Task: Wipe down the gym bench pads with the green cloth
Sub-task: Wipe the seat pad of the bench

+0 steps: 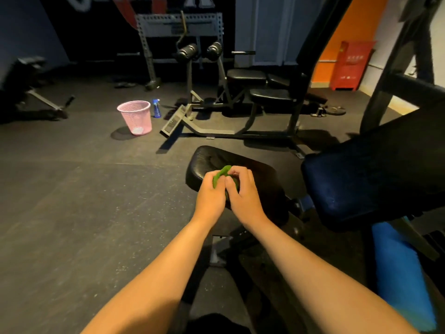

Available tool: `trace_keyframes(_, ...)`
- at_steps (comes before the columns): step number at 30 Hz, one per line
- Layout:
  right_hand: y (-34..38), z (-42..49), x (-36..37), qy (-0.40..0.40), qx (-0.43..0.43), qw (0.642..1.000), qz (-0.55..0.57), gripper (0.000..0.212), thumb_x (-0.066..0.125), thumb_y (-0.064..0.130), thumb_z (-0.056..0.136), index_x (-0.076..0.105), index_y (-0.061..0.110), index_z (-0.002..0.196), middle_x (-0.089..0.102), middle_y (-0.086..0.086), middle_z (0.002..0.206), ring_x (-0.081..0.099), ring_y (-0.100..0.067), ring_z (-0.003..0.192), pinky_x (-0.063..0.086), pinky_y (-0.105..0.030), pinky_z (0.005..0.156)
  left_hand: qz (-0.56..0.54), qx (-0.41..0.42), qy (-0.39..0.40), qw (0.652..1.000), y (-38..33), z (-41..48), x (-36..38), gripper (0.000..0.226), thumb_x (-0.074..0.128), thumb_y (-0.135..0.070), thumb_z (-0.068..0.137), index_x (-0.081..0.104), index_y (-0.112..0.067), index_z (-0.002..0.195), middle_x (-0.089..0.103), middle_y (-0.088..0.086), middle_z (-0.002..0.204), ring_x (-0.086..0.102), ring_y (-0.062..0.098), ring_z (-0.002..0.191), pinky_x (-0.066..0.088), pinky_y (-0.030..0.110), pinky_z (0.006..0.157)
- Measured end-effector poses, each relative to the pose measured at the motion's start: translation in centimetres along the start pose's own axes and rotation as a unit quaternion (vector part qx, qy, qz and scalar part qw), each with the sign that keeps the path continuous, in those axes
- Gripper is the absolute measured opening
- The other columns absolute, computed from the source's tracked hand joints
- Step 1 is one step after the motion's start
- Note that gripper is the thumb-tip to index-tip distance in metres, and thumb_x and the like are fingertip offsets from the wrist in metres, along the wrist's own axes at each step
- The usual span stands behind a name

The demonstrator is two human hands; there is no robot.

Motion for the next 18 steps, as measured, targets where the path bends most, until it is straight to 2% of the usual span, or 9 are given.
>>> trace_keyframes(3,0.5,1.0,4.0,0.015,-0.050,0.996,-0.068,0.020,0.044,0.026,0.103,0.060,0.020,0.112,0.053,0.002,0.110,0.053,-0.007,0.100,0.046,-0.026,0.087,0.037,0.005,-0.061,0.997,1.4,0.4,-4.5,0.016,0.047,-0.020,0.105,0.057,-0.019,0.118,0.063,-0.006,0.101,0.061,0.004,0.089,0.047,0.012,0.066)
trace_keyframes(7,-0.2,2.7,7.1,0.000,-0.061,0.988,-0.140,0.029,0.041,0.027,0.103,0.060,0.015,0.121,0.057,-0.001,0.116,0.053,-0.016,0.107,0.047,-0.039,0.094,0.042,-0.001,-0.161,0.986,3.2,1.9,-9.3,0.015,0.044,-0.017,0.106,0.054,-0.014,0.117,0.062,-0.002,0.102,0.059,0.004,0.087,0.044,0.010,0.066)
trace_keyframes(9,-0.9,2.8,7.3,-0.016,-0.074,0.980,-0.185,0.027,0.045,0.025,0.102,0.060,0.014,0.123,0.058,-0.001,0.117,0.052,-0.017,0.109,0.047,-0.039,0.096,0.033,-0.008,-0.167,0.985,4.0,2.7,-9.5,0.016,0.043,-0.016,0.106,0.053,-0.015,0.118,0.062,-0.002,0.106,0.061,0.008,0.094,0.048,0.017,0.072)
trace_keyframes(13,-1.1,2.3,7.1,0.012,-0.095,0.975,-0.202,0.038,0.048,0.038,0.100,0.057,0.017,0.130,0.058,0.002,0.127,0.048,-0.014,0.121,0.042,-0.031,0.103,-0.002,-0.024,-0.141,0.990,4.6,2.9,-7.8,0.017,0.041,-0.020,0.107,0.052,-0.020,0.120,0.061,0.000,0.113,0.063,0.014,0.102,0.054,0.031,0.085)
trace_keyframes(15,-1.2,2.1,7.2,0.022,-0.089,0.974,-0.208,0.041,0.052,0.035,0.099,0.055,0.015,0.135,0.056,0.000,0.135,0.045,-0.015,0.129,0.039,-0.030,0.107,-0.009,-0.022,-0.141,0.990,4.6,2.7,-7.2,0.016,0.043,-0.022,0.106,0.053,-0.023,0.119,0.054,0.000,0.120,0.060,0.011,0.103,0.052,0.027,0.085)
trace_keyframes(18,-1.2,2.1,7.1,0.011,-0.087,0.970,-0.228,0.040,0.055,0.028,0.100,0.055,0.014,0.137,0.056,-0.002,0.136,0.045,-0.015,0.131,0.040,-0.030,0.108,-0.006,-0.025,-0.133,0.991,4.8,2.3,-6.8,0.016,0.049,-0.019,0.103,0.056,-0.020,0.118,0.040,-0.001,0.124,0.055,0.004,0.098,0.044,0.012,0.076)
Point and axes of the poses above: each hand's wrist, its own z-axis towards the middle knuckle, its own x-axis out of the palm, y = z × x, the point moved 6 cm from there along z, towards the middle knuckle
